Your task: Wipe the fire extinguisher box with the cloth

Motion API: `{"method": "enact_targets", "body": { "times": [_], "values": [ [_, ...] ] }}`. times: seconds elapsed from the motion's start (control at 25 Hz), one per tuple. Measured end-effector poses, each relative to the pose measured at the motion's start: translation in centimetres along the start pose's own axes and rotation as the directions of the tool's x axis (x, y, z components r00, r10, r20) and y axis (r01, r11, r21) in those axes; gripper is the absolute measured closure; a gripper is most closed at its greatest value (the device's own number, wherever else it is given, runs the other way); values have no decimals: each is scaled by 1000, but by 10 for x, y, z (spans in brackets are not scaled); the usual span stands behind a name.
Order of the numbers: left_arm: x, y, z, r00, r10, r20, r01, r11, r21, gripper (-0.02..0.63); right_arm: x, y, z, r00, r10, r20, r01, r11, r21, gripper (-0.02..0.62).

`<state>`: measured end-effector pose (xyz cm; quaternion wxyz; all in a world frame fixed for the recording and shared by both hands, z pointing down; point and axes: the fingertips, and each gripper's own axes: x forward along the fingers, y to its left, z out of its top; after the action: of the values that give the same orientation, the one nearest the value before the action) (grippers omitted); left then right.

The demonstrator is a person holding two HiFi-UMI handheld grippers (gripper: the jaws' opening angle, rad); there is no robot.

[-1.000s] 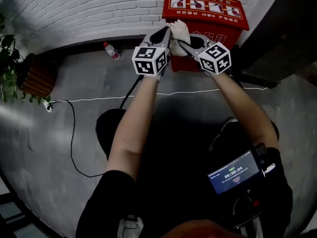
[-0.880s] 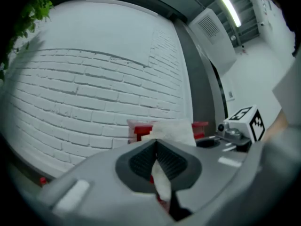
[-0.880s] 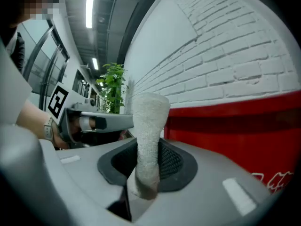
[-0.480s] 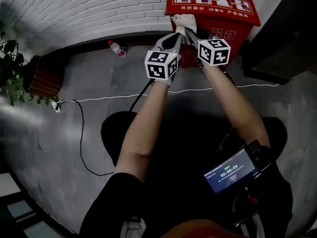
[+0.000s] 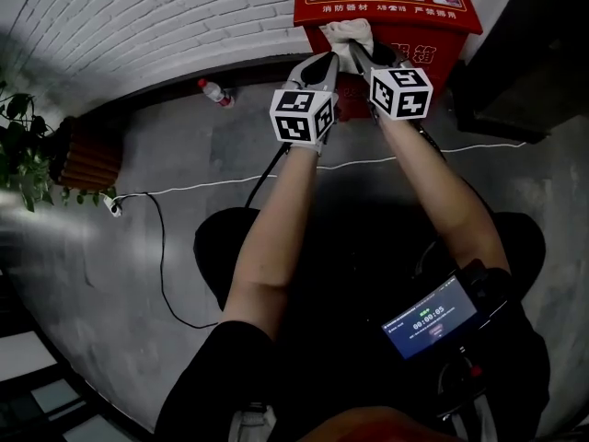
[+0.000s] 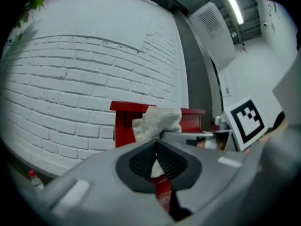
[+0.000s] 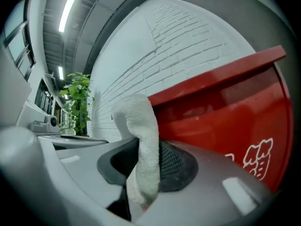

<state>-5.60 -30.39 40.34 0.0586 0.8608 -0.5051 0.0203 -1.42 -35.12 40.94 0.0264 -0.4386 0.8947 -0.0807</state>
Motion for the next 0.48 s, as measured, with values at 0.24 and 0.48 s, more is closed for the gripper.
{"method": "enact_targets", "body": {
  "times": [0.24, 0.48],
  "values": [
    [11, -16, 9, 999, -31, 24, 31, 999, -12, 607, -22, -25, 10, 999, -48, 15, 48, 999, -14, 485],
    [26, -44, 17, 995, -83, 48, 84, 996, -21, 607, -51, -59, 20, 994, -107, 26, 107, 994, -37, 485]
  ]
}}
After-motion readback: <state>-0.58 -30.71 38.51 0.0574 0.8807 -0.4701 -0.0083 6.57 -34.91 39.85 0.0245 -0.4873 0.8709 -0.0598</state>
